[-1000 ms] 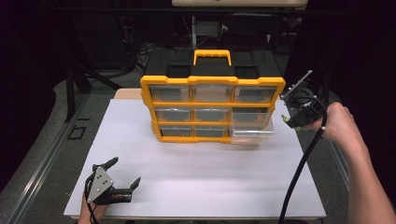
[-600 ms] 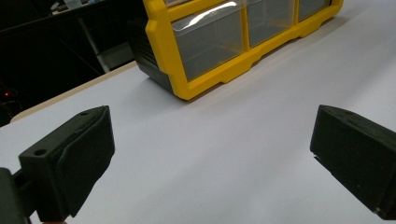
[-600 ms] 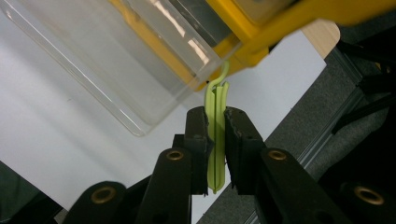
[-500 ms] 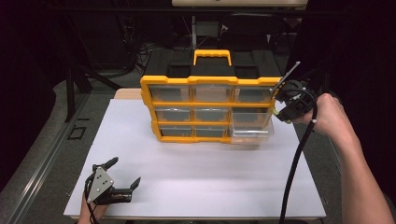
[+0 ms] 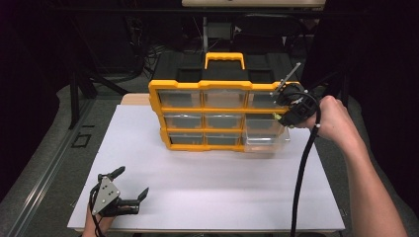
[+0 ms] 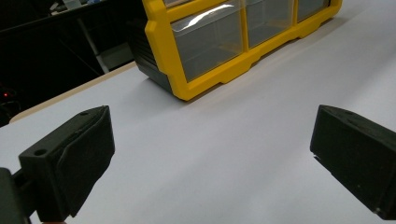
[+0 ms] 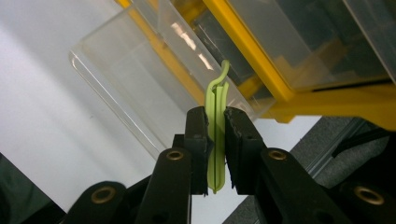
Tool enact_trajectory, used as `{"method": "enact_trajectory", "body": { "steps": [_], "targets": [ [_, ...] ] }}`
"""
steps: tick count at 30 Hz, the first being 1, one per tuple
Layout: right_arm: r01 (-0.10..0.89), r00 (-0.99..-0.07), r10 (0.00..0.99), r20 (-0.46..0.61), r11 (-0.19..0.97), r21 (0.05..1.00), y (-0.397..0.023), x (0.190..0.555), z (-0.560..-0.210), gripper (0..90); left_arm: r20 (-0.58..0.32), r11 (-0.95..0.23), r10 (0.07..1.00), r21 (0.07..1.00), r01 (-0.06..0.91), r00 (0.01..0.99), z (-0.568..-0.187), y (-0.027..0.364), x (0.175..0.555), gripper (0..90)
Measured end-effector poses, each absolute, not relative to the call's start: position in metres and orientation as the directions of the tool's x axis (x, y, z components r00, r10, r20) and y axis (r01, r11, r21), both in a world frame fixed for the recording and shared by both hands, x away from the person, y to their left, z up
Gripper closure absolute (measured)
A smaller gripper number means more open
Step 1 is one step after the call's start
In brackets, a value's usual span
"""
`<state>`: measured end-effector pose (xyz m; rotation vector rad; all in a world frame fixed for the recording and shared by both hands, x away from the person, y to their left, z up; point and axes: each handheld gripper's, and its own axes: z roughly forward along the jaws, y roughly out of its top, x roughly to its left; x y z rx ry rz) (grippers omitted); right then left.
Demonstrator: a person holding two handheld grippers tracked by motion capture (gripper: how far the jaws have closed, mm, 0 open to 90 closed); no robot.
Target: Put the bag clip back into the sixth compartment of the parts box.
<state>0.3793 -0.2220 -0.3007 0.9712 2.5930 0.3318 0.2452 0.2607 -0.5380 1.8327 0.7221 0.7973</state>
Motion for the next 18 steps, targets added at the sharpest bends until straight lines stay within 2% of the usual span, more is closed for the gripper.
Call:
{"method": "enact_trajectory", "body": {
  "steps": [18],
  "targets": [
    [0.553,-0.745,0.632,-0.215,0.764,0.332,-0.198,0.386,-0.311,80.1,0.207,-0.353,0.763,0.927,0.125,0.613,-0.538,0.261,0.245,0.0]
  ]
}}
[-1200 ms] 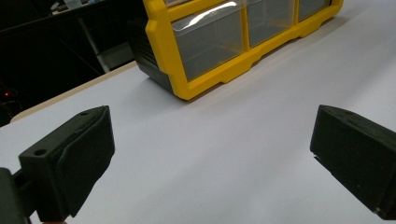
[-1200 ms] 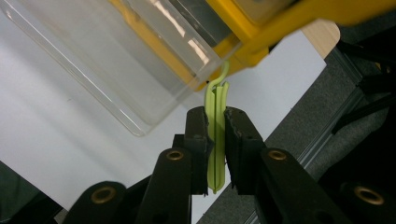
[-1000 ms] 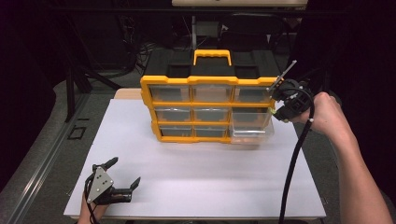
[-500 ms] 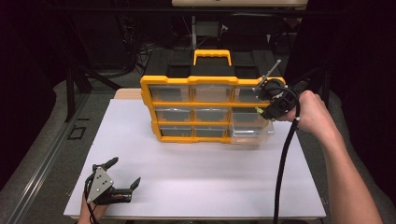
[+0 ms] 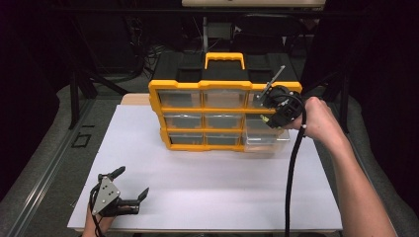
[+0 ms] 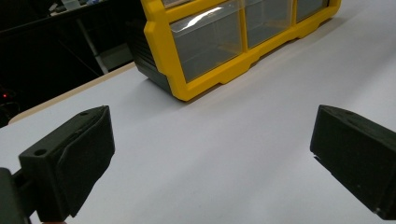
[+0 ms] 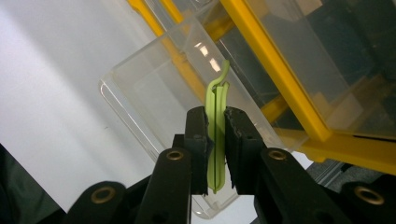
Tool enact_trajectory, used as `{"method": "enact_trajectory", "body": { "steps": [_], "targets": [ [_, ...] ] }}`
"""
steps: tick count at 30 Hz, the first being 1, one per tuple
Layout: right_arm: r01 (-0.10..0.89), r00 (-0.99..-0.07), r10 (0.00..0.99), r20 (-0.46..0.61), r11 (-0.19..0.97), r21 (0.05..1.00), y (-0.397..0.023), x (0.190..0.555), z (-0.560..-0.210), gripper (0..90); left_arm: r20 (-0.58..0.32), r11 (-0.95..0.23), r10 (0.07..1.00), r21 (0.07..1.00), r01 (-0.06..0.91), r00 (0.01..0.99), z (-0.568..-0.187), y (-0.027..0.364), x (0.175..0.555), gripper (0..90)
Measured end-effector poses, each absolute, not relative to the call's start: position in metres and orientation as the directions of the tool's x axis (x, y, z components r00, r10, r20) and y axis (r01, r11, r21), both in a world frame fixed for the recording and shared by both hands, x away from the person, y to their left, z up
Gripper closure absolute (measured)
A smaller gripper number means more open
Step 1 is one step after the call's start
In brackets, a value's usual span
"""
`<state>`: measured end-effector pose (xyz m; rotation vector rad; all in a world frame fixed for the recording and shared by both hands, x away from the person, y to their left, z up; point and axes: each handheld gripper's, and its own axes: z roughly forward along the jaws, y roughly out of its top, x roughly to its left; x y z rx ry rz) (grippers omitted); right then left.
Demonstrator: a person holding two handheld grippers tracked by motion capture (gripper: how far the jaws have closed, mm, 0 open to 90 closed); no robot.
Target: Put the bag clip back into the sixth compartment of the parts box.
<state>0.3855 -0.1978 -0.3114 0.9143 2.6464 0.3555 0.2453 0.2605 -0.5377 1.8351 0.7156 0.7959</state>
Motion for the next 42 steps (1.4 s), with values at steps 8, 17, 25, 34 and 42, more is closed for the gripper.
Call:
{"method": "enact_trajectory", "body": {
  "steps": [8,17,25,34,42],
  "targets": [
    [0.563,-0.745,0.637,-0.199,0.76,0.324,-0.194,0.389,-0.319,80.1,0.202,-0.346,0.767,0.93,0.127,0.609,-0.538,0.262,0.245,0.0],
    [0.571,-0.747,0.639,-0.184,0.758,0.314,-0.193,0.394,-0.33,80.1,0.204,-0.348,0.766,0.929,0.127,0.61,-0.538,0.261,0.245,0.0],
    [0.576,-0.749,0.639,-0.174,0.758,0.307,-0.193,0.396,-0.339,80.0,0.203,-0.347,0.767,0.93,0.126,0.609,-0.537,0.261,0.245,0.0],
    [0.594,-0.741,0.654,-0.154,0.745,0.302,-0.191,0.402,-0.35,80.0,0.187,-0.329,0.773,0.935,0.132,0.606,-0.537,0.26,0.246,0.0],
    [0.608,-0.729,0.667,-0.154,0.734,0.303,-0.193,0.403,-0.353,79.8,0.182,-0.326,0.777,0.935,0.138,0.602,-0.537,0.26,0.246,0.0]
  ]
}}
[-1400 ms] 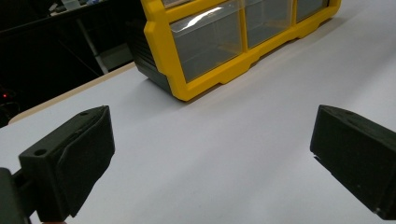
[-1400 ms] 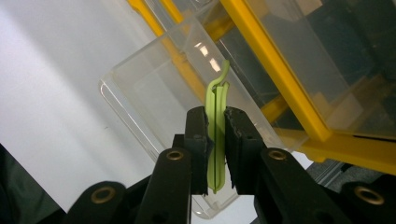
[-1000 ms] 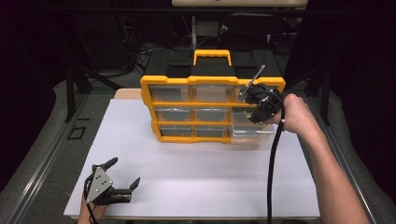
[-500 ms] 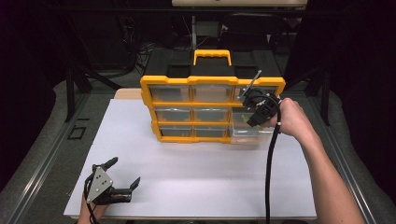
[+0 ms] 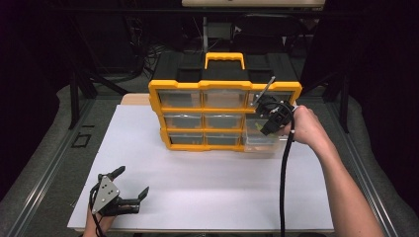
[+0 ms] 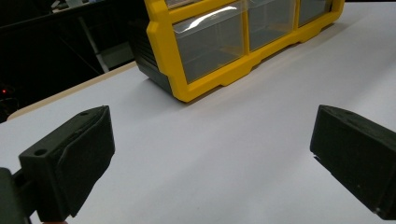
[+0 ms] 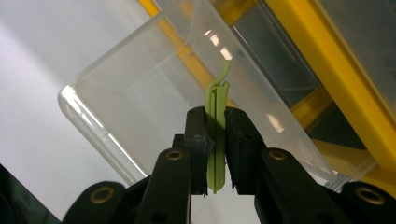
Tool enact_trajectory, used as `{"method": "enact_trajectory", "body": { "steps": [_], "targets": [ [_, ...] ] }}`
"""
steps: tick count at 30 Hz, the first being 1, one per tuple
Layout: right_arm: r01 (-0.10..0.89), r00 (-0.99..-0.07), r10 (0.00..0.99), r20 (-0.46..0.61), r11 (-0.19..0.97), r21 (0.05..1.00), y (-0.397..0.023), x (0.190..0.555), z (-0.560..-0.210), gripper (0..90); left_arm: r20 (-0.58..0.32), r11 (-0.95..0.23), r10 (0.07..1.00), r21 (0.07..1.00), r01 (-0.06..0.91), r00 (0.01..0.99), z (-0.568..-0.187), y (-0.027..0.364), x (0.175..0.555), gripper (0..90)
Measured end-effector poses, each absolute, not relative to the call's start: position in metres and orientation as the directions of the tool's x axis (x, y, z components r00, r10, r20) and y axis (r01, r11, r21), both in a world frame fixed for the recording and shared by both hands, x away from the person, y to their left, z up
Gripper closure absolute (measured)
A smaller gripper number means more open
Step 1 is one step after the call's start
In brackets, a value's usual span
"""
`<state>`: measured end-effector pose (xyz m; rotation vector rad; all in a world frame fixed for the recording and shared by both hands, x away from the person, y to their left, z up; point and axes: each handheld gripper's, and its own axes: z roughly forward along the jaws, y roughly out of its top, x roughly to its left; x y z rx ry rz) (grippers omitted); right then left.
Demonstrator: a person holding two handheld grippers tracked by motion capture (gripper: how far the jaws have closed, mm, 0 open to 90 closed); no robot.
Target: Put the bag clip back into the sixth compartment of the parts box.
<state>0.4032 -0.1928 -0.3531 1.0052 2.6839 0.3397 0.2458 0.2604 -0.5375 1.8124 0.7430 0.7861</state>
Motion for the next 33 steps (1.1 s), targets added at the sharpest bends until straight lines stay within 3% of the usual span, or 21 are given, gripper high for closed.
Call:
{"method": "enact_trajectory", "body": {
  "steps": [4,6,8,16,22,26,33],
  "targets": [
    [0.612,-0.723,0.675,-0.149,0.725,0.316,-0.194,0.405,-0.354,78.8,0.183,-0.326,0.776,0.936,0.135,0.603,-0.537,0.26,0.245,0.0],
    [0.623,-0.71,0.689,-0.144,0.71,0.329,-0.194,0.406,-0.353,69.5,0.184,-0.328,0.774,0.935,0.136,0.606,-0.537,0.261,0.246,0.0],
    [0.622,-0.705,0.693,-0.15,0.707,0.338,-0.195,0.406,-0.352,65.8,0.183,-0.33,0.772,0.934,0.138,0.609,-0.538,0.261,0.245,0.0],
    [0.654,-0.662,0.735,-0.145,0.661,0.368,-0.203,0.399,-0.341,23.1,0.179,-0.324,0.771,0.936,0.134,0.611,-0.537,0.263,0.243,0.0],
    [0.637,-0.64,0.753,-0.155,0.632,0.441,-0.216,0.391,-0.329,5.7,0.183,-0.327,0.771,0.936,0.132,0.61,-0.537,0.262,0.243,0.0],
    [0.636,-0.62,0.766,-0.167,0.616,0.465,-0.226,0.386,-0.323,0.5,0.185,-0.329,0.769,0.935,0.131,0.611,-0.537,0.262,0.244,0.0],
    [0.651,-0.58,0.799,-0.157,0.571,0.501,-0.248,0.379,-0.318,0.0,0.186,-0.332,0.769,0.934,0.134,0.612,-0.537,0.262,0.244,0.0]
  ]
}}
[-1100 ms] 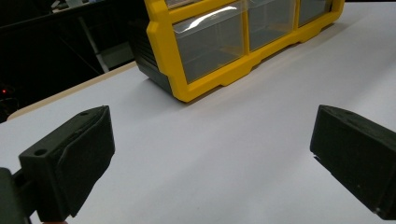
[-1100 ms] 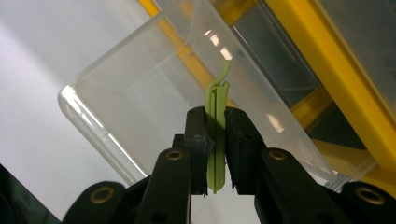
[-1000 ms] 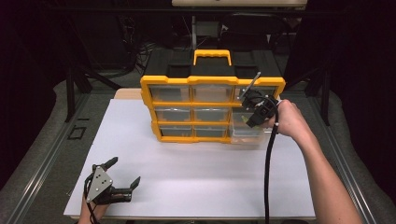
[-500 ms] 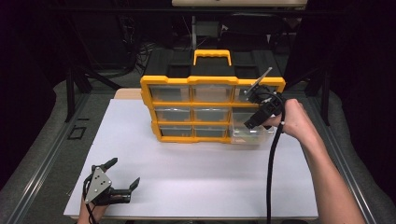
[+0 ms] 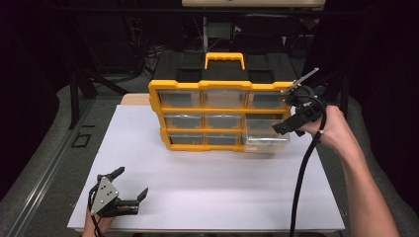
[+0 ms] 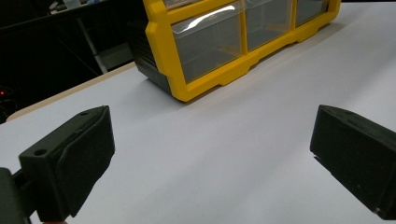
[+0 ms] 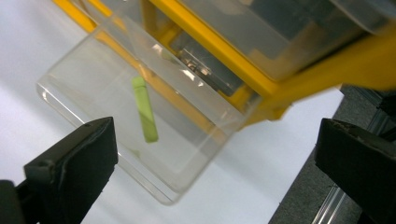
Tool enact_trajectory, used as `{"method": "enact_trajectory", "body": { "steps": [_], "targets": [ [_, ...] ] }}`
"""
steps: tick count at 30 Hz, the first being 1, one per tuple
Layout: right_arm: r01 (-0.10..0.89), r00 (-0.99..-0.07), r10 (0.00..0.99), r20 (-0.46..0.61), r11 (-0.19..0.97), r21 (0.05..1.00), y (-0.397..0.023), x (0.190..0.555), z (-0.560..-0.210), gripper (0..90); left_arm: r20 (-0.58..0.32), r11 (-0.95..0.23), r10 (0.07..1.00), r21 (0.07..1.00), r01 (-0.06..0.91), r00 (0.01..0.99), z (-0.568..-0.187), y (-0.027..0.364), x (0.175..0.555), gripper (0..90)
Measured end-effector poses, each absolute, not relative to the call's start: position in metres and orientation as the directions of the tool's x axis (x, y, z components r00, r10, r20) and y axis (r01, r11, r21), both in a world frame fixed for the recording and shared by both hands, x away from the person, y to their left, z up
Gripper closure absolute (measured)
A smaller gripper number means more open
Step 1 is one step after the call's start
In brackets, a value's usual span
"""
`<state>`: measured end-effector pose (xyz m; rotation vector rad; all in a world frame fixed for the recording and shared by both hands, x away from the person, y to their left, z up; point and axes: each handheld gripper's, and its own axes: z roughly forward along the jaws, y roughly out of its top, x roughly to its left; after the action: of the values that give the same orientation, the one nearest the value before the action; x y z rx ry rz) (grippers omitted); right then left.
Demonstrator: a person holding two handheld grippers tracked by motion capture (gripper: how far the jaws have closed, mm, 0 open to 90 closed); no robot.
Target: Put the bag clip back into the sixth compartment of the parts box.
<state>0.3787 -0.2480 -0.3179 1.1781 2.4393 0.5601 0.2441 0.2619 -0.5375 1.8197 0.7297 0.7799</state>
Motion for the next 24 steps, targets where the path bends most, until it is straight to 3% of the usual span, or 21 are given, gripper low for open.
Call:
{"method": "enact_trajectory", "body": {
  "steps": [11,24],
  "targets": [
    [0.68,-0.506,0.848,-0.156,0.504,0.533,-0.282,0.375,-0.324,0.0,0.185,-0.329,0.77,0.935,0.132,0.611,-0.537,0.262,0.244,0.0],
    [0.732,-0.45,0.886,-0.113,0.438,0.522,-0.312,0.375,-0.364,0.5,0.185,-0.329,0.771,0.935,0.133,0.61,-0.537,0.262,0.244,0.0]
  ]
}}
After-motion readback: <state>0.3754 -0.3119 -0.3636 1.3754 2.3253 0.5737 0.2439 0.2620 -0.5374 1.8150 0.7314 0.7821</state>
